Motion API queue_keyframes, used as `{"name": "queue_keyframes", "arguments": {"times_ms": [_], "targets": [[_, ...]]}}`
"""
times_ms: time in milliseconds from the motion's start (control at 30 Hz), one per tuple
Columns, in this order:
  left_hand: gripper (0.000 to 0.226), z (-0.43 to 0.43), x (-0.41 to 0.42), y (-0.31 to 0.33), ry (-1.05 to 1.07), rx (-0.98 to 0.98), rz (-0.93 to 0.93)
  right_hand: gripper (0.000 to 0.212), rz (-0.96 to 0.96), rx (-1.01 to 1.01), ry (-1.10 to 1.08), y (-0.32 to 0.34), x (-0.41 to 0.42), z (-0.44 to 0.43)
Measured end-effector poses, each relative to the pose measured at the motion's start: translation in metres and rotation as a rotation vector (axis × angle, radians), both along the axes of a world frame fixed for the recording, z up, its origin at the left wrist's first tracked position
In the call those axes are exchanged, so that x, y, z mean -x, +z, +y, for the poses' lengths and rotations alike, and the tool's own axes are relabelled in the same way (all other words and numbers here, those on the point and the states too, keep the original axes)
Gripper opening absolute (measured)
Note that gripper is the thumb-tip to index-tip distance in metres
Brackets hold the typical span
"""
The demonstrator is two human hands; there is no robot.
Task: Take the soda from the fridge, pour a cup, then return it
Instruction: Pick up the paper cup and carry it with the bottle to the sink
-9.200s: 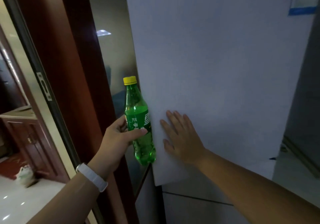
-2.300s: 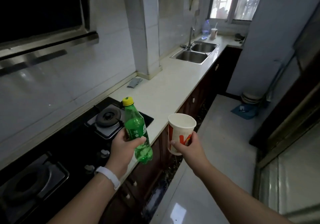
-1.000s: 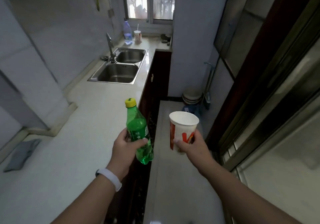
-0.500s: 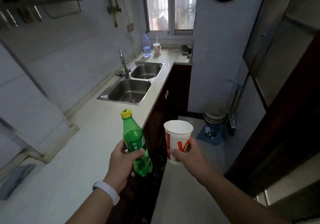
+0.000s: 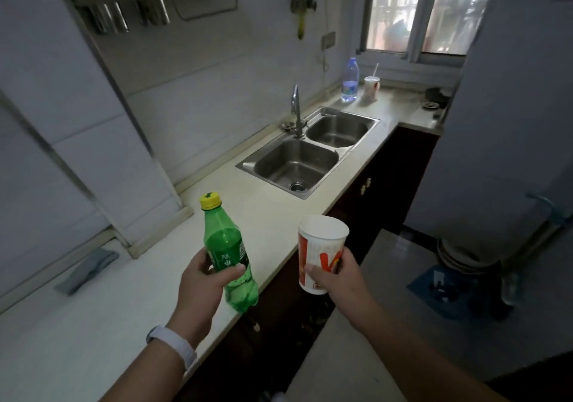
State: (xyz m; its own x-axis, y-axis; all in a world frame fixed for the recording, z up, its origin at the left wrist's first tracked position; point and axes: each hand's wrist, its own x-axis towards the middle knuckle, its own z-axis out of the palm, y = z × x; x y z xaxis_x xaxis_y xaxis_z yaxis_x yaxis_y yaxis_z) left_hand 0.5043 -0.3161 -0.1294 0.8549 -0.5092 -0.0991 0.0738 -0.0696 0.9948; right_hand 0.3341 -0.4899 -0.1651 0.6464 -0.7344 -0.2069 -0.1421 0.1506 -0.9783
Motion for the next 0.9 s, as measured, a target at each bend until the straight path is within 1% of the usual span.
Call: {"name": "queue_keyframes", "arguments": {"times_ms": [133, 300, 433, 500, 667, 733, 833, 900], "targets": [[0.050, -0.004, -0.039, -0.022, 0.066, -0.003, 0.035, 0.059, 0.053, -0.006, 0.116, -0.009, -0.043, -0.011], [0.047, -0.029, -0.087, -0.049, 0.146, 0.009, 0.107, 0.067, 0.147, 0.003, 0.208, -0.020, -0.099, -0.038], [0.043, -0.052, -0.125, -0.057, 0.186, -0.006, 0.148, 0.064, 0.193, 0.033, 0.284, -0.017, -0.143, -0.069], [0.042, -0.060, -0.142, -0.057, 0.195, -0.011, 0.154, 0.065, 0.195, 0.062, 0.282, -0.015, -0.166, -0.082], [0.042, -0.068, -0.180, -0.054, 0.254, -0.035, 0.138, 0.053, 0.205, 0.148, 0.308, -0.016, -0.217, -0.101], [0.041, -0.067, -0.191, -0.052, 0.287, -0.041, 0.146, 0.053, 0.213, 0.179, 0.329, -0.019, -0.236, -0.108], [0.043, -0.064, -0.205, -0.055, 0.370, -0.056, 0.153, 0.051, 0.218, 0.182, 0.417, -0.025, -0.265, -0.115], [0.044, -0.062, -0.211, -0.057, 0.436, -0.064, 0.155, 0.055, 0.211, 0.179, 0.492, -0.030, -0.286, -0.117]]}}
